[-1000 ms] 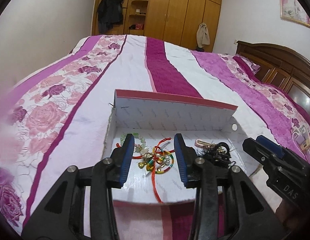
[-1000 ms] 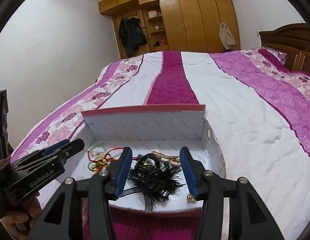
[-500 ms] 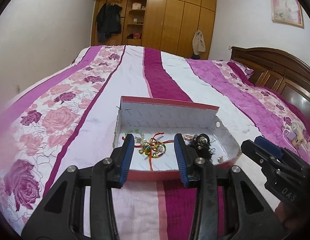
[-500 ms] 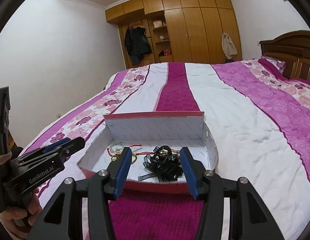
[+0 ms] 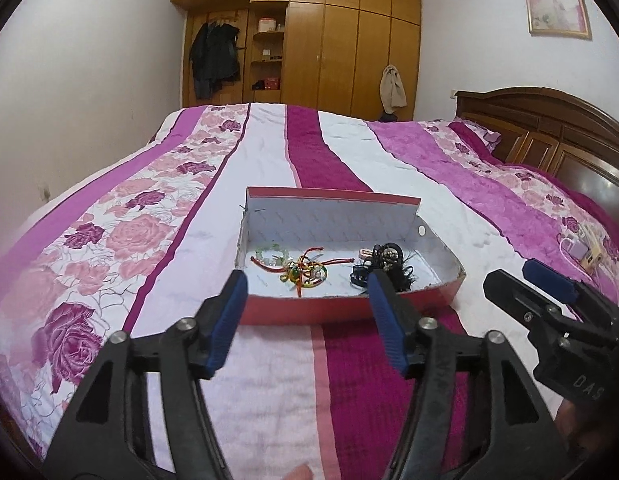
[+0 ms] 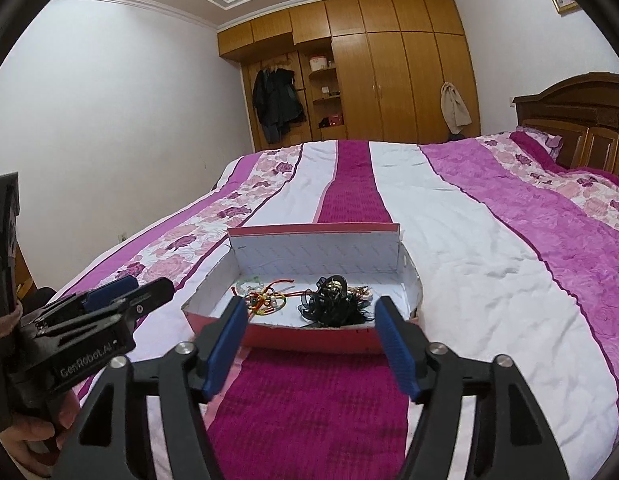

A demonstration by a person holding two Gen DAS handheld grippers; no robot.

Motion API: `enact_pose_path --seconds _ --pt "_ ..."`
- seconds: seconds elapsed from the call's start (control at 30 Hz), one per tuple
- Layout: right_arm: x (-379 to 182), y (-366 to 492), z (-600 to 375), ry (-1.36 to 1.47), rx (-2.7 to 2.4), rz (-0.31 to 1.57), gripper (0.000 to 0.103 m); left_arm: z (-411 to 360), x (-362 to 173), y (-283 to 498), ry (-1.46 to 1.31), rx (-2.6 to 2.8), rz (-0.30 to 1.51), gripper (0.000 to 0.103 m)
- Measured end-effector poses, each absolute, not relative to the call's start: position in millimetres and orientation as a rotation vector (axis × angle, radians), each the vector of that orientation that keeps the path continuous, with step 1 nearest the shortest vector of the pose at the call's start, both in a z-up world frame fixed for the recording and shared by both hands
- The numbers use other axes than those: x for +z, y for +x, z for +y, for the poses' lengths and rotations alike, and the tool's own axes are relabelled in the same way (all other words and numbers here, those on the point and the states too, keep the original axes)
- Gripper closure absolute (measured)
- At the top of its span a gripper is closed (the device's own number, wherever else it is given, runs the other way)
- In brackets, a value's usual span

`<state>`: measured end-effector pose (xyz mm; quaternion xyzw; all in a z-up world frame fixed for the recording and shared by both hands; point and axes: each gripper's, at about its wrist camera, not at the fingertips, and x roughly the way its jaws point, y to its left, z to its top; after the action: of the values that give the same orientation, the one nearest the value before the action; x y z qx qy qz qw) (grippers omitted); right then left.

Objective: Organize jewelry

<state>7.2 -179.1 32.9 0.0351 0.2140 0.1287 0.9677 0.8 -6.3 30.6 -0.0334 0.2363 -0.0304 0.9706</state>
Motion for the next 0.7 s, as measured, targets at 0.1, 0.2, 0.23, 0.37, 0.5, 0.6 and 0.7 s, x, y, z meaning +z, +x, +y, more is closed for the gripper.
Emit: enact_pose_path --seconds 0.1,0.2,0.23,0.37,0.5,0.6,0.7 --pt "32 2 -183 0.079 0.249 0.431 0.023 -6 30 -4 -0.065 -0.049 0.467 0.036" --pt "31 -2 -187 0.084 0.241 0.433 0.023 -6 29 -6 -0.068 -0.04 0.463 0.035" --pt "30 -3 -188 0.087 0.238 0.435 0.023 -6 28 -6 -0.07 -0.038 0.464 0.034" --pt "28 -7 -190 0.077 0.225 0.428 0.023 -4 26 -6 -0.074 -0.029 0.466 0.034" --pt "26 -10 -189 0.067 0.224 0.416 0.02 -5 24 -8 -0.07 -0.024 0.467 0.033" --pt "24 -11 -187 0.057 0.226 0.416 0.02 -6 23 -8 -0.062 -0.017 0.467 0.032" --pt "23 -11 -186 0.056 0.23 0.416 0.014 -6 23 -8 -0.061 -0.014 0.464 0.03"
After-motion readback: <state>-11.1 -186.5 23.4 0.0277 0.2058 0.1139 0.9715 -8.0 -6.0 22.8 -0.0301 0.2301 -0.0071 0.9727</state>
